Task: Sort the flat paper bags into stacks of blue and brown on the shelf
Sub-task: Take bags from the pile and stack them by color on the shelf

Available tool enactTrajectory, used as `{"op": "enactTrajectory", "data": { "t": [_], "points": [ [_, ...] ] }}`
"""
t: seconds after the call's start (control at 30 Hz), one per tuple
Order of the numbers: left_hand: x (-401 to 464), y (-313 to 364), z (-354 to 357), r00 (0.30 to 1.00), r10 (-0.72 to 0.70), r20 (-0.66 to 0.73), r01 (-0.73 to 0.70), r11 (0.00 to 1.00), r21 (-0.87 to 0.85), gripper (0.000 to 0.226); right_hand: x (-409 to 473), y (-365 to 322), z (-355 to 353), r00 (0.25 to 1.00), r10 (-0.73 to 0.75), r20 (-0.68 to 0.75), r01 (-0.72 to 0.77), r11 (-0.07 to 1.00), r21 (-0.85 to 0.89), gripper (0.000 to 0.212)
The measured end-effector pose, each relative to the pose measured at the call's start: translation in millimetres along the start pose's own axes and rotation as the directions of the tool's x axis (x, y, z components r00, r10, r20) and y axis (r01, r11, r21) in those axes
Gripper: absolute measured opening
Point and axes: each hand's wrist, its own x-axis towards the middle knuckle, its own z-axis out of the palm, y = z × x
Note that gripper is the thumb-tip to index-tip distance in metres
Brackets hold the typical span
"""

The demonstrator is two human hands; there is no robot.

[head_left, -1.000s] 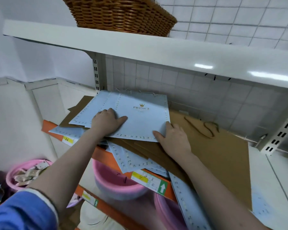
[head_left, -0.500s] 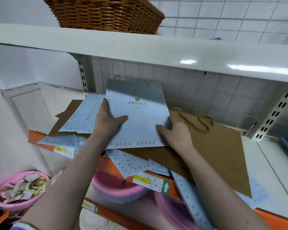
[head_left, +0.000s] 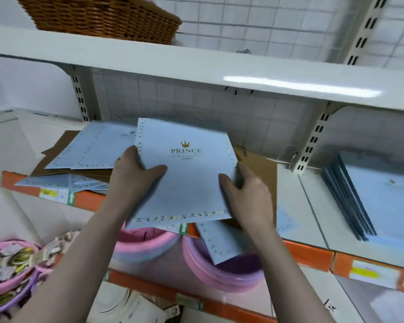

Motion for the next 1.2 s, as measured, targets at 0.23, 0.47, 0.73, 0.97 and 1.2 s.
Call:
{"op": "enactTrajectory", "data": {
  "t": [0.23, 0.47, 0.73, 0.97, 1.2],
  "points": [
    [-85.6, 80.1, 90.2, 0.990, 0.100, 0.099, -0.113, 0.984, 0.138, 0.038, -52.7, 86.0, -115.6, 0.991, 0.116, -0.069, -0.125, 0.982, -0.138, 0.032],
    [-215.5, 178.9, 190.2, 0.962, 0.174, 0.211, -0.193, 0.979, 0.072, 0.045, -126.6, 191.8, -253.3, 0.961, 0.220, -0.169, -0.257, 0.935, -0.243, 0.033],
    [-331.9, 272.1, 288.6, 0.890, 0.262, 0.373, -0.285, 0.959, 0.008, 0.048, -184.9, 293.4, -371.1, 0.861, 0.380, -0.338, -0.472, 0.845, -0.252, 0.038],
    [-344.2, 307.9, 358.5, 0.863, 0.299, 0.408, -0.332, 0.943, 0.011, 0.046, -169.9, 352.0, -407.6, 0.846, 0.387, -0.367, -0.487, 0.841, -0.234, 0.031],
    [-320.9, 324.7, 450.3, 0.876, 0.344, 0.339, -0.357, 0.934, -0.025, 0.038, -105.0, 415.4, -425.1, 0.859, 0.369, -0.356, -0.483, 0.815, -0.321, 0.033]
  ]
}}
